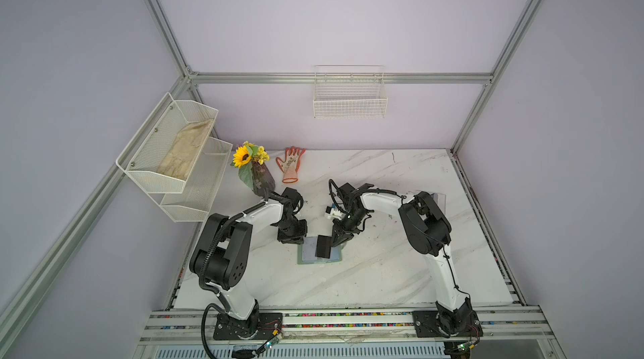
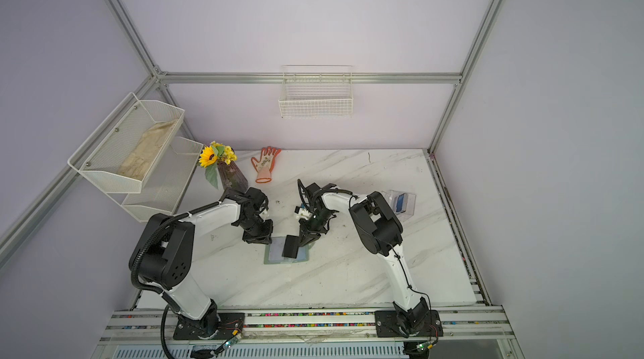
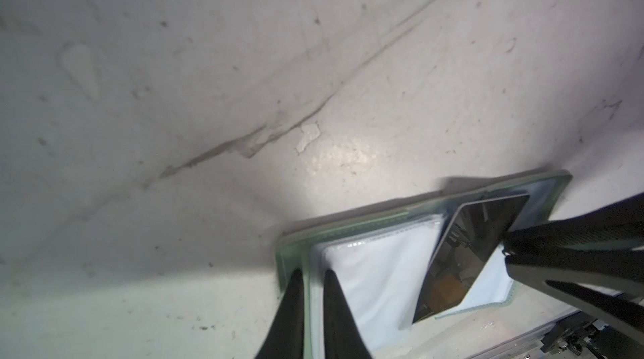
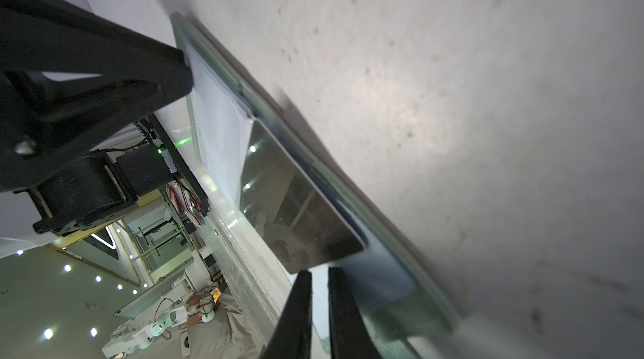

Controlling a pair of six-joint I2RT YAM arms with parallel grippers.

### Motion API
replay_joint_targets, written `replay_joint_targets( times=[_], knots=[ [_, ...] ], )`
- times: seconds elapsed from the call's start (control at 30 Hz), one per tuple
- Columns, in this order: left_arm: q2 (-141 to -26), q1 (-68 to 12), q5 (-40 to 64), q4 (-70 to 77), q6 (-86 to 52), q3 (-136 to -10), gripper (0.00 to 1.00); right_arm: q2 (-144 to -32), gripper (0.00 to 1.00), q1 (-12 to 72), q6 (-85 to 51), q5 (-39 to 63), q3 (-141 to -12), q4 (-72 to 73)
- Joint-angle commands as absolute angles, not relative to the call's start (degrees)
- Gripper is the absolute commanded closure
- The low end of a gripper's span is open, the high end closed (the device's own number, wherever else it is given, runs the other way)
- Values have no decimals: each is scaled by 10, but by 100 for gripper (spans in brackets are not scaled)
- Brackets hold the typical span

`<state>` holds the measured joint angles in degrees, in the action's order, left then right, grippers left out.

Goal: Insert credit cards into a card holder
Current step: Insert the credit card into the card holder.

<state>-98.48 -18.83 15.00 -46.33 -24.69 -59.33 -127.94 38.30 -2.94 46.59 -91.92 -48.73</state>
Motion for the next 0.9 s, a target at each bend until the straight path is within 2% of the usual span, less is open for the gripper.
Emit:
replay_joint_targets(
  times=[0.0, 0.87],
  knots=[
    [-985, -190, 162, -455, -241, -580, 86, -1272, 84, 385, -45, 395, -918, -476],
    [-987, -190, 163, -452, -242, -579, 87, -1295, 82, 422, -59, 366, -971, -488]
  ],
)
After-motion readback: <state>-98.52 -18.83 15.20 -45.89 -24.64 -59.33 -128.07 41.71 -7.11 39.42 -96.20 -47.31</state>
